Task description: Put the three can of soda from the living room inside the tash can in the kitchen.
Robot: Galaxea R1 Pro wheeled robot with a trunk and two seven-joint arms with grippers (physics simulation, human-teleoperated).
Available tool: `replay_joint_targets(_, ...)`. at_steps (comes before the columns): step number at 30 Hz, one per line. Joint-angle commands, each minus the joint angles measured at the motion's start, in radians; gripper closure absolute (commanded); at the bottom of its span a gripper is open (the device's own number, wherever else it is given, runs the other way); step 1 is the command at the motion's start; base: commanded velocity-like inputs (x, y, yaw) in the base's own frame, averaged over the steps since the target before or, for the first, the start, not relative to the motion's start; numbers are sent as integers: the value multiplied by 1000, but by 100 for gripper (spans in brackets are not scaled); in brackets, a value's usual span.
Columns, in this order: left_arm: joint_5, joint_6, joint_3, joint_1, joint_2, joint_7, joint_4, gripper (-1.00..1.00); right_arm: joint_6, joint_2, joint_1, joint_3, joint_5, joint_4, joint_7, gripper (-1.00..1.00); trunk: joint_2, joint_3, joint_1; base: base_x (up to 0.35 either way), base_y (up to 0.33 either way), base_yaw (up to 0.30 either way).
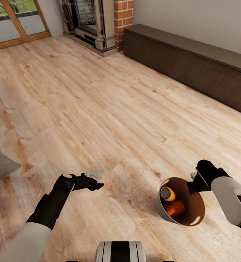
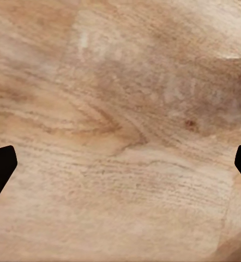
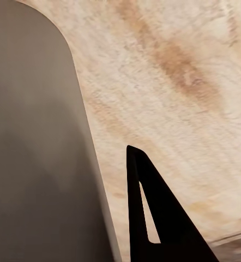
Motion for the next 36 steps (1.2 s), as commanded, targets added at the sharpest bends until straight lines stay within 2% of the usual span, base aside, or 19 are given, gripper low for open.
replay_joint_targets(1,0,0,0,0,0,0,0,-100,3,0,0,-1,-10,1,1,100,0,0,0,0,0,0)
replay_joint_targets(6,1,0,0,0,0,-1,-1,-100,3,0,0,-1,-10,1,1,100,0,0,0,0,0,0)
replay_joint_targets(10,1,0,0,0,0,0,0,-100,3,0,0,-1,-10,1,1,100,-28,-12,15,0,0,0)
replay_joint_targets(19,1,-3,0,0,0,0,-1,-100,3,-1,0,0,-10,1,1,100,-28,-12,15,0,0,0)
replay_joint_targets(25,1,-2,0,0,0,1,2,-100,3,0,0,1,-10,1,1,100,-70,-31,38,0,0,0)
replay_joint_targets(33,1,-4,0,0,0,-3,-2,-100,3,0,0,1,-10,1,2,100,-70,-31,38,0,0,0)
replay_joint_targets(36,2,-3,0,0,0,-4,-1,-100,3,-1,0,1,-10,1,3,100,-91,-41,50,0,0,0)
